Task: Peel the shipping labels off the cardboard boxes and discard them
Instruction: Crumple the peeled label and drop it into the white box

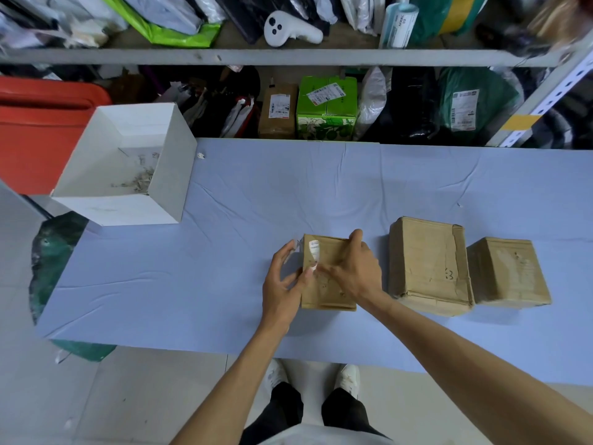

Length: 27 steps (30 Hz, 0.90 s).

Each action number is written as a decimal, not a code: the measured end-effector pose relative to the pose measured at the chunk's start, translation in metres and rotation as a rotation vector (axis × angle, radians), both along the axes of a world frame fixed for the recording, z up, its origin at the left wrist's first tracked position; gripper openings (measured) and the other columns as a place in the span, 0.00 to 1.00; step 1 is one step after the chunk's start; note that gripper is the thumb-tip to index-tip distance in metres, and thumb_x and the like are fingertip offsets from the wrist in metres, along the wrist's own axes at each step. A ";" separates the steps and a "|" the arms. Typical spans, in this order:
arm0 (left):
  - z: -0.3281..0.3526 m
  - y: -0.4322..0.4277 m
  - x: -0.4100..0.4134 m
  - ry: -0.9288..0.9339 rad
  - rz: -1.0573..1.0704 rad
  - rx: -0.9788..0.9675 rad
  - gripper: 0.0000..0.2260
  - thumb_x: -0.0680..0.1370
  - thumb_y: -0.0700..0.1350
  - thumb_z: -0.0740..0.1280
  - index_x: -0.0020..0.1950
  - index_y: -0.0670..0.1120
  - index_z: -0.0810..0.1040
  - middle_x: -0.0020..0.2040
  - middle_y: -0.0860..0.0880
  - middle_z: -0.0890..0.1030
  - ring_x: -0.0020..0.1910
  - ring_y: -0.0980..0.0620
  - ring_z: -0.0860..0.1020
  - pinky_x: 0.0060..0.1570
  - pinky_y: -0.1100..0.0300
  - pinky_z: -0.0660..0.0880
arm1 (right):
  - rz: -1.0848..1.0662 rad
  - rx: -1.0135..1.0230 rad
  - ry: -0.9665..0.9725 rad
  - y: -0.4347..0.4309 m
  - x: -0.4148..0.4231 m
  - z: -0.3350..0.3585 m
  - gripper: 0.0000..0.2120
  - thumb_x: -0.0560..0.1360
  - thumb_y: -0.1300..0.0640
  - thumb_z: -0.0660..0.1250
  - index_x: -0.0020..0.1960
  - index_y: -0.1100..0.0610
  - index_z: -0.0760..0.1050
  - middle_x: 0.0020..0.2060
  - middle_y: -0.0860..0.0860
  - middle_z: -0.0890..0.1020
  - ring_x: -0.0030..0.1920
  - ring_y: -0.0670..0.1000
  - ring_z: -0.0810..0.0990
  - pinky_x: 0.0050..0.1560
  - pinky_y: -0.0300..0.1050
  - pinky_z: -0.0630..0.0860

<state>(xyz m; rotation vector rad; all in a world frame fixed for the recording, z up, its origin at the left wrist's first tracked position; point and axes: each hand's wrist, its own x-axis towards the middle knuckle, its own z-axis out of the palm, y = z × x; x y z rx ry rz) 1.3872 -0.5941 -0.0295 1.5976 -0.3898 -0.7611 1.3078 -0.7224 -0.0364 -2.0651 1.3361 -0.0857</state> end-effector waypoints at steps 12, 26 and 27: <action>-0.005 0.003 0.012 0.007 0.047 0.021 0.24 0.75 0.38 0.70 0.69 0.51 0.70 0.66 0.55 0.74 0.54 0.77 0.73 0.45 0.76 0.73 | 0.131 0.157 -0.013 0.007 -0.009 0.000 0.59 0.57 0.43 0.81 0.76 0.51 0.48 0.66 0.52 0.71 0.63 0.59 0.72 0.61 0.56 0.73; -0.006 0.000 0.017 -0.049 0.034 0.048 0.19 0.78 0.39 0.67 0.68 0.50 0.72 0.64 0.55 0.76 0.57 0.69 0.75 0.53 0.69 0.76 | 0.093 0.103 -0.013 -0.008 -0.001 0.003 0.21 0.79 0.62 0.55 0.71 0.60 0.59 0.53 0.62 0.77 0.51 0.61 0.78 0.49 0.54 0.76; -0.005 0.000 0.021 -0.060 0.036 0.044 0.19 0.78 0.39 0.67 0.68 0.49 0.72 0.64 0.54 0.76 0.58 0.69 0.75 0.51 0.72 0.74 | 0.113 0.103 0.031 -0.010 0.002 0.004 0.24 0.78 0.63 0.57 0.72 0.60 0.56 0.53 0.61 0.76 0.50 0.60 0.77 0.45 0.51 0.75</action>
